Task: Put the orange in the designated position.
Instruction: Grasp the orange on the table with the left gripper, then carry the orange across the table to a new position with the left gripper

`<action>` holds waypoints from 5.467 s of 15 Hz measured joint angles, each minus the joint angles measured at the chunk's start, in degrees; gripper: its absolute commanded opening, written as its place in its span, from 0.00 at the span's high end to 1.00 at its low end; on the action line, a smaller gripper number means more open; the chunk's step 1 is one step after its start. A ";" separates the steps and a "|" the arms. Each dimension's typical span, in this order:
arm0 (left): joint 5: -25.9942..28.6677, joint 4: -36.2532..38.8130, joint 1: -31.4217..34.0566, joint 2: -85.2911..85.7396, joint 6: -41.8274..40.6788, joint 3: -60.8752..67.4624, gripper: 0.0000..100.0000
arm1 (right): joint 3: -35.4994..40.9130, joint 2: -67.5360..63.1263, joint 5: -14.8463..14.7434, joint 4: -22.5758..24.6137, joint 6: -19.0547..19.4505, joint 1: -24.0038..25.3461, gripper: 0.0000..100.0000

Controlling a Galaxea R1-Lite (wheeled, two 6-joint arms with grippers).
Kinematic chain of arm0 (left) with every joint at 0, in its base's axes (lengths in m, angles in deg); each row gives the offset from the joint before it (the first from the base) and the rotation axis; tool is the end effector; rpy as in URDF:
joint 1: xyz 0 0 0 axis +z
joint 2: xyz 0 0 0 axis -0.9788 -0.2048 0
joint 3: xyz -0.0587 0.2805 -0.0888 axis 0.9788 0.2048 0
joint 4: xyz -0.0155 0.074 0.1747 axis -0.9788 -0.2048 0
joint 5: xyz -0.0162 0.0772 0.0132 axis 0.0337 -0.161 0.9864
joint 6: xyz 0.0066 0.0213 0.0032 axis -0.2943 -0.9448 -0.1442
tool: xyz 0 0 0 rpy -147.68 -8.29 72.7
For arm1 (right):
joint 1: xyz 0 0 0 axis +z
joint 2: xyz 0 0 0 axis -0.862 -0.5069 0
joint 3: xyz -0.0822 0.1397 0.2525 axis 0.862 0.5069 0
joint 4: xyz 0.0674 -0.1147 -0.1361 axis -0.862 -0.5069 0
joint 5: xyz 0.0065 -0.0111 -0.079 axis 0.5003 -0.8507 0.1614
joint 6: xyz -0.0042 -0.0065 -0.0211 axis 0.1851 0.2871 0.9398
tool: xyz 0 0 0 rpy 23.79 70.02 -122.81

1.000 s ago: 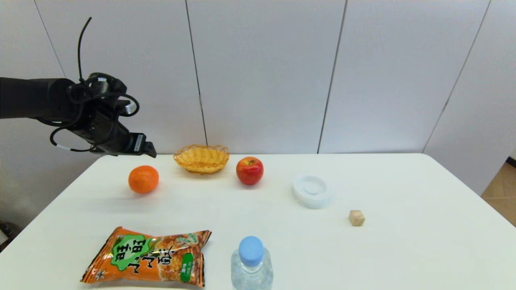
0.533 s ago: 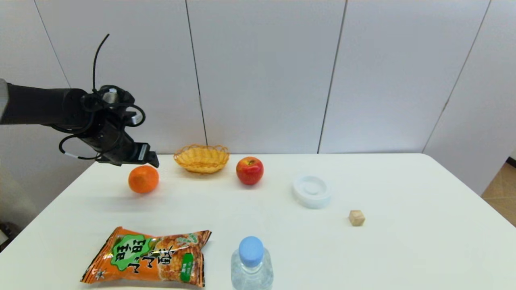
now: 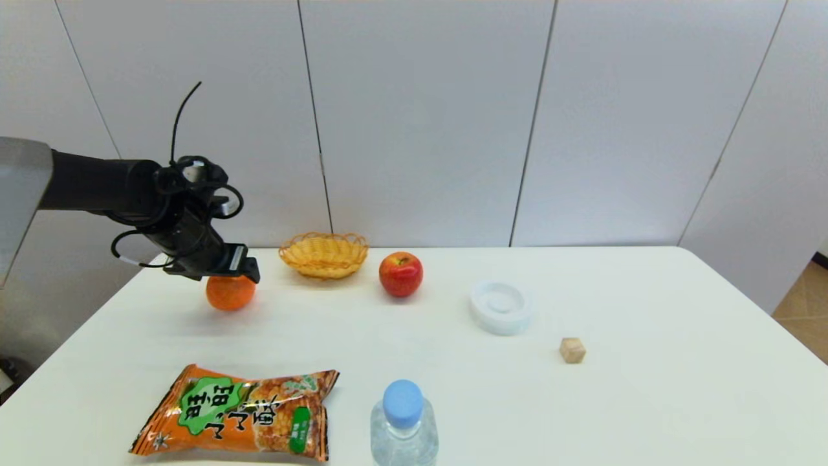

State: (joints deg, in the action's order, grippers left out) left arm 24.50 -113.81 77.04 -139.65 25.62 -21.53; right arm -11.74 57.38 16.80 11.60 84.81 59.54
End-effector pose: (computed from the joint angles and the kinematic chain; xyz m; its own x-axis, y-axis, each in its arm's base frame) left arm 0.3996 -0.0064 0.1476 0.4788 0.0652 -0.8755 0.0164 0.9964 0.0832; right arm -0.0230 -0.0005 0.0754 0.9999 -0.0168 0.0002 0.0168 0.9998 0.0138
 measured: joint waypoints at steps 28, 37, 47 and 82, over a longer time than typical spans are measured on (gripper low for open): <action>-0.11 1.45 0.00 -1.18 -0.21 -1.10 1.00 | 0.00 0.00 -0.02 0.00 0.00 0.00 0.00; 0.61 1.07 -3.82 9.13 -0.59 5.38 1.00 | 0.00 0.00 0.00 -0.01 0.00 0.00 0.00; 2.34 1.07 -10.42 17.76 -0.32 18.26 1.00 | -0.02 0.00 0.00 0.00 0.00 0.00 0.00; 4.19 7.52 -14.68 10.98 -0.32 25.75 0.00 | 0.00 0.00 0.02 0.00 -0.02 0.00 0.00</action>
State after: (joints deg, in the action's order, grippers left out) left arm 28.69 -106.29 62.36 -128.67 25.31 4.21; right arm -11.74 57.38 16.83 11.60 84.79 59.54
